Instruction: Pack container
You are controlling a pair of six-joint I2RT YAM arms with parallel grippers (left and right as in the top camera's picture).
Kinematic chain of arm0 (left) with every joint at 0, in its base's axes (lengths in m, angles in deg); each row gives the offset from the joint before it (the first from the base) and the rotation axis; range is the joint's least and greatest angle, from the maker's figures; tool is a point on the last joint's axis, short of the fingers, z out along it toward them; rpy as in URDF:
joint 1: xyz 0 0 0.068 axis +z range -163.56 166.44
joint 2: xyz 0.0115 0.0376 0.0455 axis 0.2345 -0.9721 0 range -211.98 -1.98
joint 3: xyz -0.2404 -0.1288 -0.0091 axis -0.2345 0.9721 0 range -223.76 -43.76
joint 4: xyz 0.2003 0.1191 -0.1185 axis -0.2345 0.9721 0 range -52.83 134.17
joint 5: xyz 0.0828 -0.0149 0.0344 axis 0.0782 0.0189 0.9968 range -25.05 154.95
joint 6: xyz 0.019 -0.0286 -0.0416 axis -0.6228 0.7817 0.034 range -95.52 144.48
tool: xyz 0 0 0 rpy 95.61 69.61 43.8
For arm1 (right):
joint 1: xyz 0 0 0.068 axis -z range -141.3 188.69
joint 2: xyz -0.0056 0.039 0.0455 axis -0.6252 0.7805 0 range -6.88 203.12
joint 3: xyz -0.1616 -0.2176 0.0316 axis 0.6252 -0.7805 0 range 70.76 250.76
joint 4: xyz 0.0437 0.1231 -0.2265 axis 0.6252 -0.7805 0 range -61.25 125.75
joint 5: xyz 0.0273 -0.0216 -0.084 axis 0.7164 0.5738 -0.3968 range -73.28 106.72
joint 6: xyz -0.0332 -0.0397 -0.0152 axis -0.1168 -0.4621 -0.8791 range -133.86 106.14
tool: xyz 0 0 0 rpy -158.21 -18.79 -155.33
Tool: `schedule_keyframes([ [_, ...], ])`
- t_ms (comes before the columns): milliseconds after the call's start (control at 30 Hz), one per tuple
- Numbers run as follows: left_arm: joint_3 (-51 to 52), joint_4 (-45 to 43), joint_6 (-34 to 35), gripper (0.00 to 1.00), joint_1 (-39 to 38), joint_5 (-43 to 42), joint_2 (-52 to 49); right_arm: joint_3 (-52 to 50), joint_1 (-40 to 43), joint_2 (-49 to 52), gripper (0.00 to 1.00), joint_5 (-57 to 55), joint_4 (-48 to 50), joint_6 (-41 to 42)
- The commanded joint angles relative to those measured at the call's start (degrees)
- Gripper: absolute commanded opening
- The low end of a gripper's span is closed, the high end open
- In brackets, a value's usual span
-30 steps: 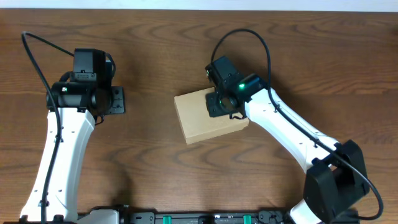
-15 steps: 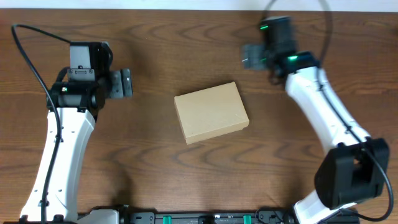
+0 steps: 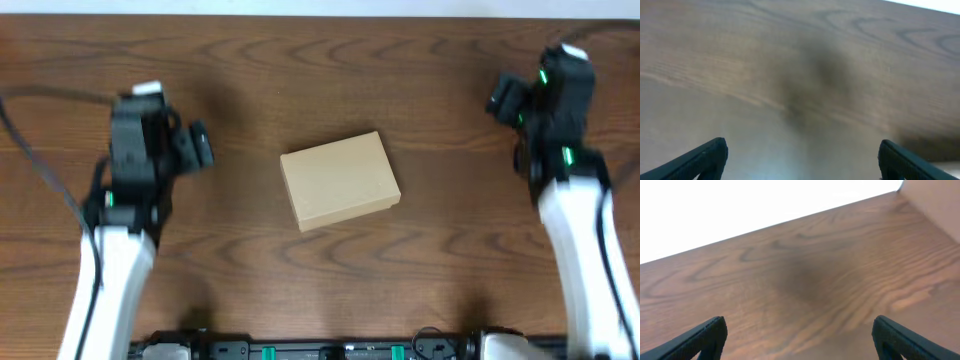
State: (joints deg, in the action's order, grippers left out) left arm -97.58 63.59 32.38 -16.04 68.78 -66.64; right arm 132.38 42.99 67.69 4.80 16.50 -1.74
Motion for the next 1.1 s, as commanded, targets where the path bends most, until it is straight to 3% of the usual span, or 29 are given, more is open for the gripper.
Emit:
schedule_keyframes([
  [0,8.92,-1.4,1.46,0.95,-0.17,-2.6,13.18,-11.19,0.33,-10.45,0.93,2.21,1.53,-1.51],
  [200,18.25,3.56,-2.12,0.95,-0.17,0.22,31.21,-20.11,-0.26,-24.61,0.91,6.45,-2.08,-5.33],
  [400,20.02,4.87,1.77,0.95,-0.17,1.05,40.59,-23.78,-0.55,-33.27,0.88,5.97,-9.64,-5.38],
  [633,20.02,4.96,0.26,0.95,-0.17,1.03,41.31,-28.09,-0.63,-37.24,0.89,6.29,-12.94,-5.35],
  [667,20.02,4.92,0.2,0.95,-0.17,1.44,41.31,-28.11,-0.63,-37.16,0.99,6.23,-12.94,-5.35],
  [1067,20.04,9.81,0.24,0.95,-0.17,2.32,41.31,-28.11,-0.61,-37.07,0.99,6.16,-13.2,-5.35],
])
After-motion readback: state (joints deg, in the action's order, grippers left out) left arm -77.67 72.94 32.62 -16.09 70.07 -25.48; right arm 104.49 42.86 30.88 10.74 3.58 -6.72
